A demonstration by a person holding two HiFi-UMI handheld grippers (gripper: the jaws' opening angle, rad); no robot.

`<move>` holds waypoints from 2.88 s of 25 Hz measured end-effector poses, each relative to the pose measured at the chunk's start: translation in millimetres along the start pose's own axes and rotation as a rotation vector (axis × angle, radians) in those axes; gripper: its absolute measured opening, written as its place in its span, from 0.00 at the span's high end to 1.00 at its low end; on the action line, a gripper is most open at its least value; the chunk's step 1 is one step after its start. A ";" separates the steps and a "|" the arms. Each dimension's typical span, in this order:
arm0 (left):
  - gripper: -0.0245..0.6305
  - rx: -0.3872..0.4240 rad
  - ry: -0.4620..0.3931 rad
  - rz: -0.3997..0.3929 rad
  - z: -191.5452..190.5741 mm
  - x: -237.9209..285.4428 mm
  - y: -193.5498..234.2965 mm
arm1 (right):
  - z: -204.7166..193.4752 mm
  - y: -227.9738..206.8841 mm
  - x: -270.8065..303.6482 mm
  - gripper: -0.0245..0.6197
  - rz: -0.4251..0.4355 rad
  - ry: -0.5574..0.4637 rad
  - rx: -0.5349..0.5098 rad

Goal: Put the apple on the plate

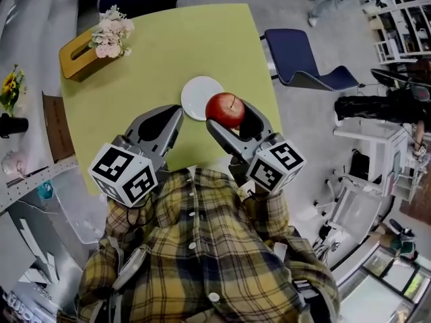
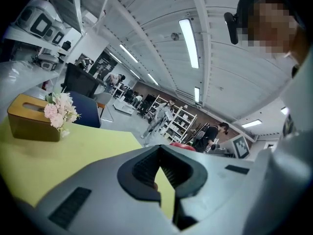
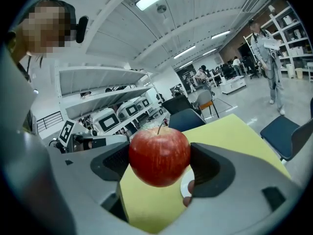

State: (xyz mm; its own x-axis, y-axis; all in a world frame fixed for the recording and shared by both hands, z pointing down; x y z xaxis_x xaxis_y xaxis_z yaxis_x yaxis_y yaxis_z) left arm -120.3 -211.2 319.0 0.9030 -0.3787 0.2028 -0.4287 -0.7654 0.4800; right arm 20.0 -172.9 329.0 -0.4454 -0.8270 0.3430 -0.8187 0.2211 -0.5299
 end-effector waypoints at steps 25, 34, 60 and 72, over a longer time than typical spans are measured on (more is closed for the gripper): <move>0.95 -0.099 -0.072 0.234 -11.7 -12.0 25.5 | -22.5 -44.9 67.8 0.39 0.081 0.209 -0.149; 0.95 -0.123 -0.045 0.252 -26.2 -6.9 35.6 | -50.0 -77.6 90.4 0.39 0.054 0.248 -0.137; 0.95 -0.186 0.036 0.272 -76.7 -0.9 39.5 | -117.1 -140.2 127.5 0.39 -0.036 0.246 -0.209; 0.95 -0.180 0.027 0.259 -73.4 -1.7 38.9 | -126.5 -137.9 119.6 0.39 -0.052 0.336 -0.211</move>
State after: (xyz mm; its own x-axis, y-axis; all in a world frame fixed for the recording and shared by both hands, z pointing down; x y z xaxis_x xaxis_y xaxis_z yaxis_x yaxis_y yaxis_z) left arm -136.5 -202.1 400.0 0.7661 -0.5328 0.3596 -0.6349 -0.5400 0.5526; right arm 33.8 -236.9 541.2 -0.4668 -0.6322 0.6183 -0.8840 0.3141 -0.3462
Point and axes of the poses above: the fingertips, and each gripper's own axes: x forward along the fingers, y to its left, z out of its top, the point moved 4 cm from there along -x, backward along the fingers, and after that the axes turned 6 degrees about x, right-handed, at the moved point
